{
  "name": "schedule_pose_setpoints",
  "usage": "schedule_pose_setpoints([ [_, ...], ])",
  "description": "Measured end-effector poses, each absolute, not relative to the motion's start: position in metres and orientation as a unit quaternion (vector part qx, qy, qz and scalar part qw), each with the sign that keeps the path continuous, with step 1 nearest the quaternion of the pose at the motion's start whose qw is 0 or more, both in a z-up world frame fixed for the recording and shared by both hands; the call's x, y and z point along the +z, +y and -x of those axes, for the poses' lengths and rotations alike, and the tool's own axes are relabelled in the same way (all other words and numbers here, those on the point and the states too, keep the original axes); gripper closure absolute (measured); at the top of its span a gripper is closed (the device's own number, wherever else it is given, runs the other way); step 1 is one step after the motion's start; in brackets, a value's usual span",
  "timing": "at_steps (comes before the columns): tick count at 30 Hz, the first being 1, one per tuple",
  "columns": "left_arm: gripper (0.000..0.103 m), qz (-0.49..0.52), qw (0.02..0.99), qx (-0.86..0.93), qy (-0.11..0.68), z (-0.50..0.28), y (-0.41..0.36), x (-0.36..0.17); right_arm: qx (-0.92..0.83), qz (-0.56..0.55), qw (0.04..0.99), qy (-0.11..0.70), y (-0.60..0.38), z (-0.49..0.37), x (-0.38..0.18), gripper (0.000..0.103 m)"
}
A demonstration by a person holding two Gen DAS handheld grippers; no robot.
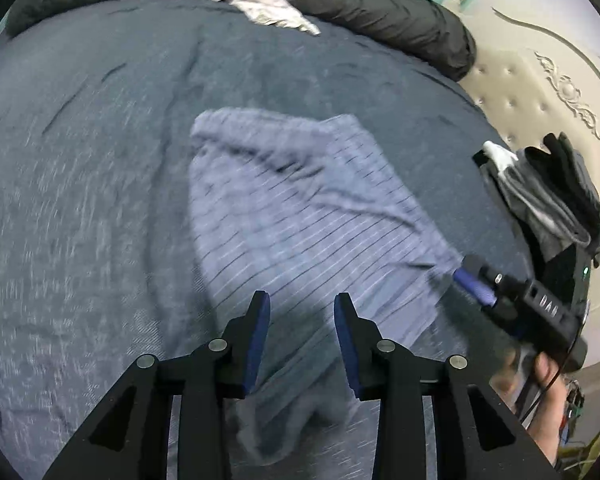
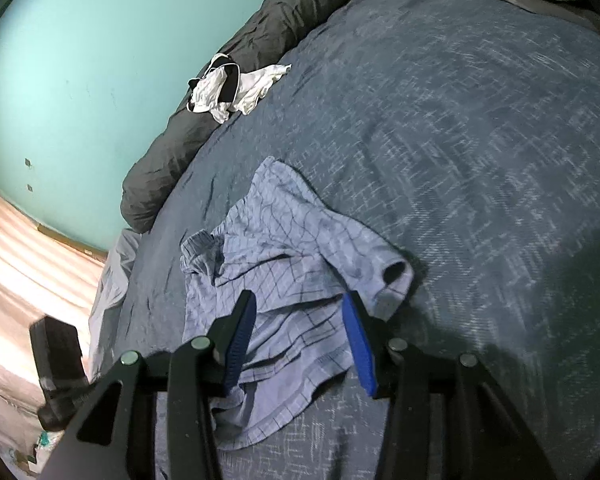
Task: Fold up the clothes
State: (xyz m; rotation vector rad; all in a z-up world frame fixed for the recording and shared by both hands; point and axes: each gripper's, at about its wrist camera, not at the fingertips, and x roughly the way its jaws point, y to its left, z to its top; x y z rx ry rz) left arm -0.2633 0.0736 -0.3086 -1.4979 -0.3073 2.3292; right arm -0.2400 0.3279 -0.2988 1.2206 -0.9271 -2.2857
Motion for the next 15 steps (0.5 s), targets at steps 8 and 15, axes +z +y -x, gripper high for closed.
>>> schedule_pose_setpoints([
  [8,0.066,0.532,0.173,0.821,-0.115,0.255,0.060,-0.330,-0.821,-0.449,0.182,-0.303,0.311,0.251,-0.304,0.058],
  [15,0.066,0.533,0.175,0.821,-0.109,0.254,0.063,-0.336,-0.826,-0.467,0.174,-0.263,0.298,0.257,-0.312,0.077],
])
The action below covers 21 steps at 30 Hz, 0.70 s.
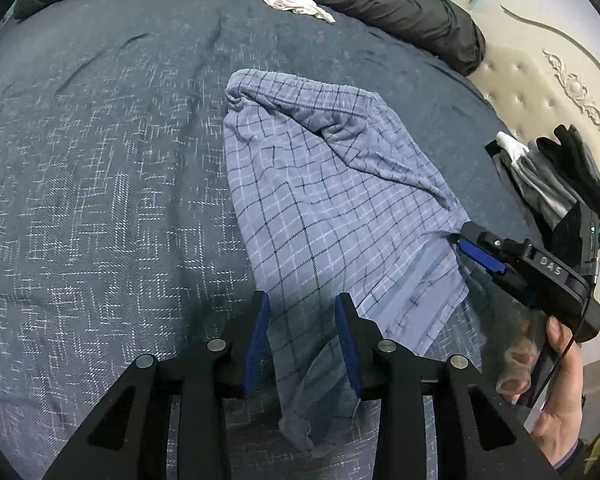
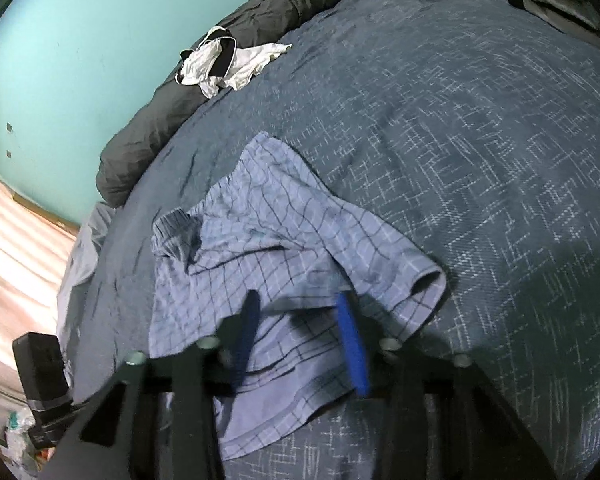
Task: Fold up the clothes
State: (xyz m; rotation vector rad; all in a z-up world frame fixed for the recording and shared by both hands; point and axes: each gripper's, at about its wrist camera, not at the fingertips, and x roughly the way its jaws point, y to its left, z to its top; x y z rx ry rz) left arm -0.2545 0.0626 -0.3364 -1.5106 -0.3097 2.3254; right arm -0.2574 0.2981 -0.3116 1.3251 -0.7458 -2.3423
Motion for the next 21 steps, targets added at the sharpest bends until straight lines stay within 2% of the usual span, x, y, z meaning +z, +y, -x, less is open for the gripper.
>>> schedule_pose_setpoints([
  [3,0.065,0.535,0.175,0.820,-0.110,0.255,0.063,-0.338,-0.826,-0.474,0.166,-0.257,0.300,0.258,-0.316,0.094],
  [6,0.065,0.535,0.172,0.820,-0.108,0.255,0.063,-0.337,-0.826,-0.471,0.162,-0.266,0.305,0.257,-0.317,0.099],
  [18,0.060,0.531,0.166,0.825,-0.100,0.255,0.060,-0.330,-0.820,-0.463,0.183,-0.282,0.305,0.257,-0.308,0.102],
  [20,0.060,0.531,0.167,0.825,-0.099,0.255,0.060,-0.330,-0.815,-0.467,0.178,-0.293,0.307,0.258,-0.309,0.101],
  [21,0.060,0.531,0.166,0.825,-0.100,0.255,0.061,-0.330,-0.816,-0.470,0.165,-0.294,0.308,0.258,-0.309,0.096],
])
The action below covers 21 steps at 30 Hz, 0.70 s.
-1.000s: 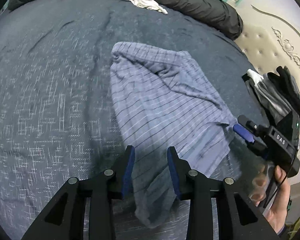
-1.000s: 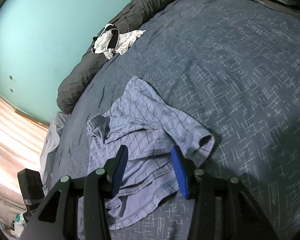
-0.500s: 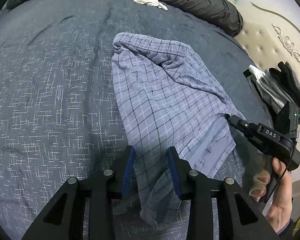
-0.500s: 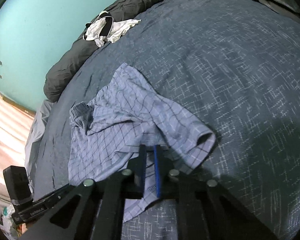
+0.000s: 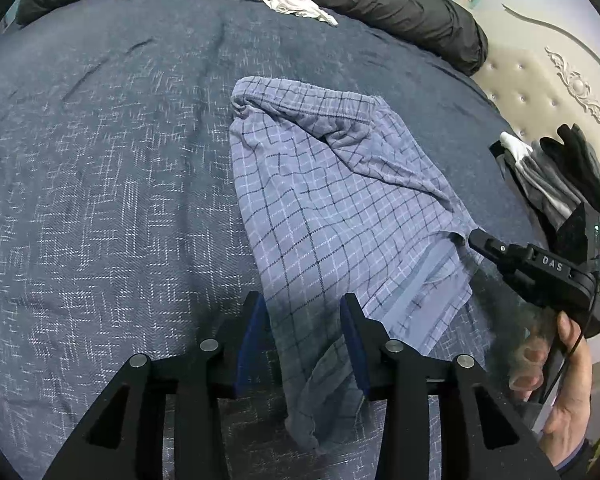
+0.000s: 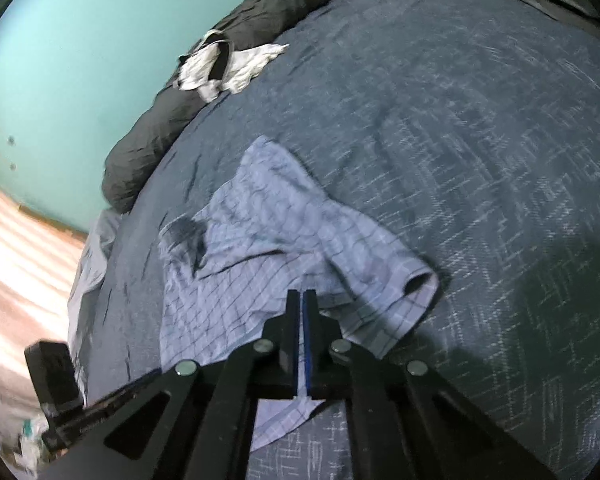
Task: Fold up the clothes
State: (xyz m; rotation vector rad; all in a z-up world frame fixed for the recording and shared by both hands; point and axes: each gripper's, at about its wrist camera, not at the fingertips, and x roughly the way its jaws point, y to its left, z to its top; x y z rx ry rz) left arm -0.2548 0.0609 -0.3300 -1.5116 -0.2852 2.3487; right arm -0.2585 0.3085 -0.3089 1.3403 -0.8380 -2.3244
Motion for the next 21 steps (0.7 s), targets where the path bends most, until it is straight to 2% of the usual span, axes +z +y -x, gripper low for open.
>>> schedule_pose_setpoints([
  [1,0.060,0.531,0.166,0.825,-0.101,0.254,0.061,-0.330,-0.816,-0.470,0.158,-0.296,0.310,0.259,-0.309,0.090],
  [3,0.060,0.531,0.167,0.825,-0.102,0.254,0.060,-0.331,-0.813,-0.467,0.160,-0.309,0.312,0.260,-0.310,0.069],
  [13,0.059,0.529,0.167,0.825,-0.106,0.253,0.056,-0.333,-0.814,-0.478,0.150,-0.294,0.308,0.269,-0.314,0.068],
  [21,0.059,0.529,0.166,0.824,-0.113,0.252,0.050,-0.334,-0.822,-0.493,0.138,-0.249,0.296,0.273,-0.318,0.068],
])
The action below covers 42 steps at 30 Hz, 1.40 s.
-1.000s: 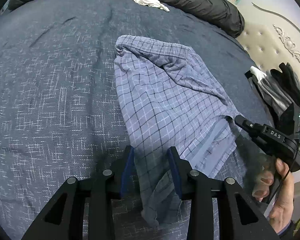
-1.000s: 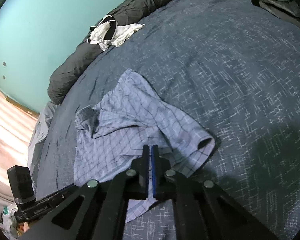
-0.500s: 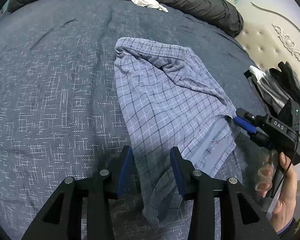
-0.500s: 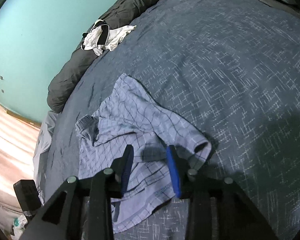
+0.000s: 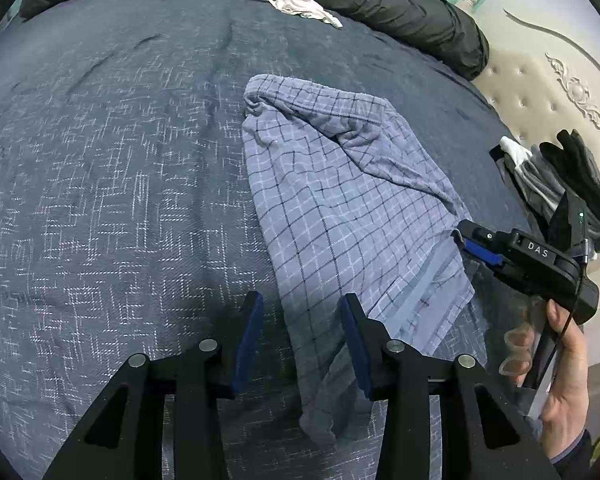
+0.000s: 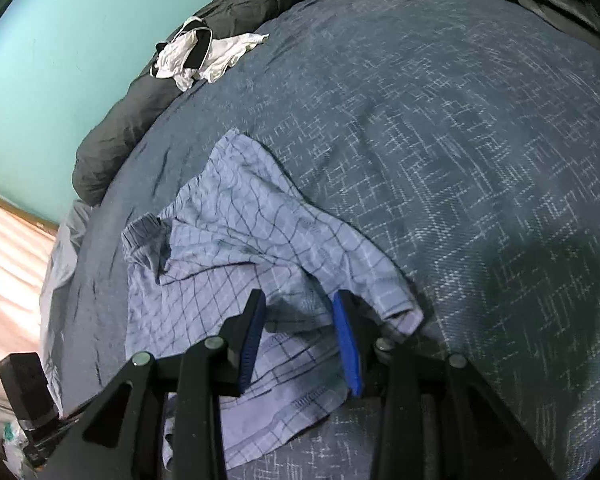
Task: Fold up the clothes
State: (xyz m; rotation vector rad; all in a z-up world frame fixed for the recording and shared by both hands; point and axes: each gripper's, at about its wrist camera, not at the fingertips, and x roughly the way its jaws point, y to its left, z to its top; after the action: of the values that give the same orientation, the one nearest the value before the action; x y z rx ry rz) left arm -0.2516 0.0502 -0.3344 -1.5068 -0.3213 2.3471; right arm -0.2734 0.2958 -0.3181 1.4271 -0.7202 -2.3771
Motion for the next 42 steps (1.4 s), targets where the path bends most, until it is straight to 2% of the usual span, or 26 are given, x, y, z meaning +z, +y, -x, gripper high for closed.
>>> schedule_pose_setpoints([
  [5,0.059,0.529,0.166,0.824,-0.114,0.250,0.047,-0.335,-0.828,-0.497,0.135,-0.223,0.291,0.273,-0.318,0.068],
  [7,0.058,0.530,0.165,0.824,-0.115,0.250,0.046,-0.335,-0.830,-0.496,0.135,-0.217,0.289,0.273,-0.317,0.074],
  [9,0.058,0.529,0.164,0.824,-0.116,0.249,0.045,-0.335,-0.831,-0.495,0.136,-0.214,0.289,0.273,-0.317,0.088],
  [12,0.058,0.528,0.163,0.825,-0.117,0.249,0.043,-0.334,-0.831,-0.494,0.137,-0.216,0.292,0.271,-0.316,0.095],
  [25,0.057,0.525,0.167,0.827,-0.112,0.245,0.045,-0.325,-0.840,-0.460,0.165,-0.237,0.312,0.261,-0.282,0.100],
  [42,0.057,0.553,0.207,0.805,-0.064,0.224,0.077,-0.335,-0.827,-0.468,0.153,-0.271,0.348,0.266,-0.296,0.100],
])
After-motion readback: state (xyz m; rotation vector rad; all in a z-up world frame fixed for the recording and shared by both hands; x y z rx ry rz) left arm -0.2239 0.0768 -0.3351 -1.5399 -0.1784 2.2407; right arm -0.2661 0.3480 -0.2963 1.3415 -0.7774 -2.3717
